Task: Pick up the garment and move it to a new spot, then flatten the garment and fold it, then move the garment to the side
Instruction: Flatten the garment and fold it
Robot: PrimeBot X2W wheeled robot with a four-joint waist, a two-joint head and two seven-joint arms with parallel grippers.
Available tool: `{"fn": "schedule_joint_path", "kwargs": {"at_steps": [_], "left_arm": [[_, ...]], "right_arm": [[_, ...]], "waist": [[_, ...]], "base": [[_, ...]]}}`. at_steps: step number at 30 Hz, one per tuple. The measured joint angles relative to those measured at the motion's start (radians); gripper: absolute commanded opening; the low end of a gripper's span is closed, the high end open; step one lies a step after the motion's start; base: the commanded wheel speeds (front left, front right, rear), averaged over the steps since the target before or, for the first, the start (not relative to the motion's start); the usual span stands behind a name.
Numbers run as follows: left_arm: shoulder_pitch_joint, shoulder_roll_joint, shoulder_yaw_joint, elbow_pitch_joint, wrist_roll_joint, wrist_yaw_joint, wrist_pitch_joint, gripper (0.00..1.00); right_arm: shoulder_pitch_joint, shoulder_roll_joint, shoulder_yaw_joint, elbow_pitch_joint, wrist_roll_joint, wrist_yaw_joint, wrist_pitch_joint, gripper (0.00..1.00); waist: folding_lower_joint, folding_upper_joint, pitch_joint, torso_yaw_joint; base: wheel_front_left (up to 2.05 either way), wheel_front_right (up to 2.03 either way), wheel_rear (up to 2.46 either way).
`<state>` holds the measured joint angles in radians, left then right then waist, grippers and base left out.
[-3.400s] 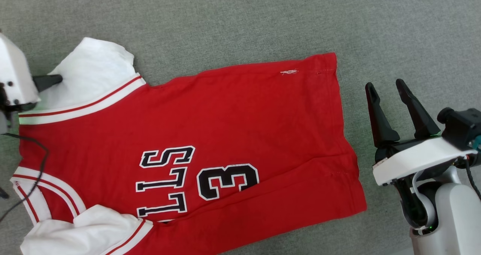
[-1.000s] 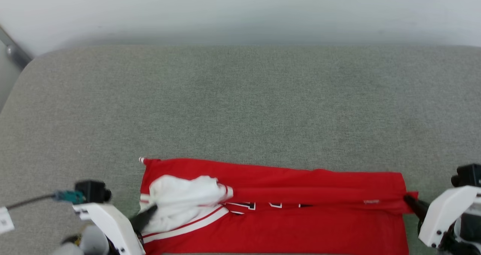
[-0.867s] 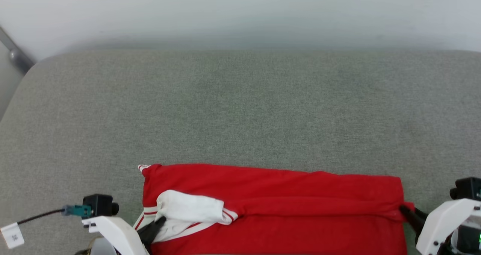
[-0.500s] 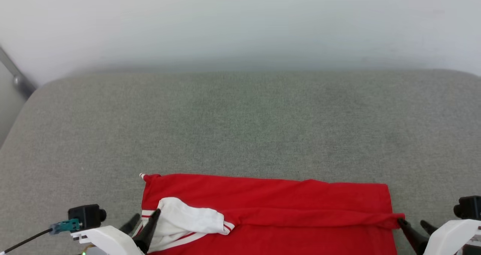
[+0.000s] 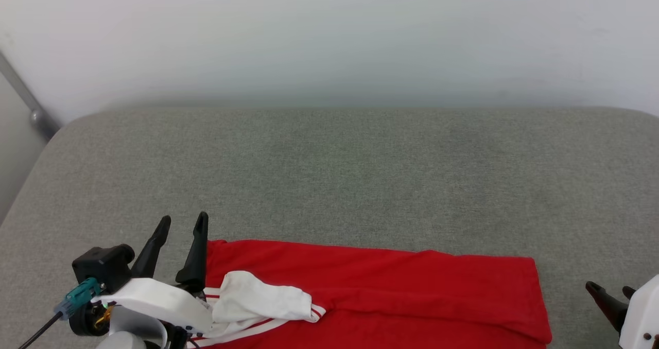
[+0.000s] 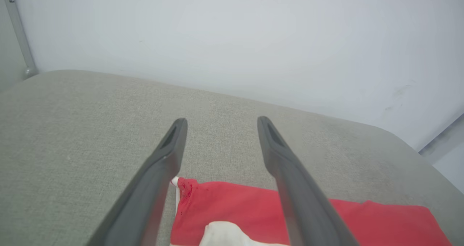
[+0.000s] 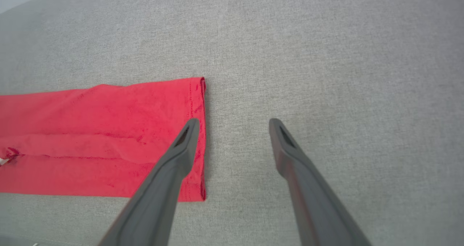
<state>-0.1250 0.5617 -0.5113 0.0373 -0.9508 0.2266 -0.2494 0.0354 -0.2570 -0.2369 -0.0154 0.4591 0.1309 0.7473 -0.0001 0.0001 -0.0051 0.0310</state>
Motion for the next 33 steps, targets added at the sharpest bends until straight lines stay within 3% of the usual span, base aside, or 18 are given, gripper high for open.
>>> {"fn": "schedule_joint_path", "kwargs": {"at_steps": [8, 21, 22, 23, 25, 33], "left_arm": [[-0.008, -0.086, 0.087, -0.123, 0.183, 0.005, -0.011, 1.0], [-0.021, -0.175, 0.138, -0.118, 0.308, -0.073, -0.012, 1.0], [-0.021, -0.179, 0.141, -0.111, 0.312, -0.077, -0.012, 1.0], [-0.02, -0.184, 0.146, -0.106, 0.314, -0.081, -0.012, 1.0], [-0.02, -0.189, 0.15, -0.095, 0.319, -0.09, -0.013, 1.0], [-0.002, -0.193, 0.16, -0.042, 0.333, -0.103, -0.014, 1.0]], "right_arm": [[-0.041, 0.008, -0.034, 0.023, -0.056, 0.0, 0.16, 1.0], [-0.111, 0.035, 0.043, 0.195, -0.026, 0.0, 0.178, 1.0], [-0.115, 0.03, 0.047, 0.205, -0.016, 0.0, 0.179, 0.97], [-0.118, 0.028, 0.05, 0.213, -0.008, 0.0, 0.179, 0.4], [-0.12, 0.02, 0.063, 0.225, 0.002, -0.001, 0.179, 0.0], [-0.125, 0.008, 0.123, 0.23, 0.056, -0.001, 0.158, 0.0]], "waist": [[0.0, 0.0, 0.047, 0.05], [0.0001, 0.0, 0.149, 0.126], [0.0001, 0.0, 0.151, 0.129], [0.0001, 0.0, 0.153, 0.131], [0.0001, 0.0, 0.151, 0.131], [0.0001, 0.0, 0.106, 0.118]], "base": [[0.0, 0.0, 0.0], [0.0, 0.0, 0.0], [0.0, 0.0, 0.0], [0.0, 0.0, 0.0], [0.0, 0.0, 0.0], [0.0, 0.0, 0.0]]}}
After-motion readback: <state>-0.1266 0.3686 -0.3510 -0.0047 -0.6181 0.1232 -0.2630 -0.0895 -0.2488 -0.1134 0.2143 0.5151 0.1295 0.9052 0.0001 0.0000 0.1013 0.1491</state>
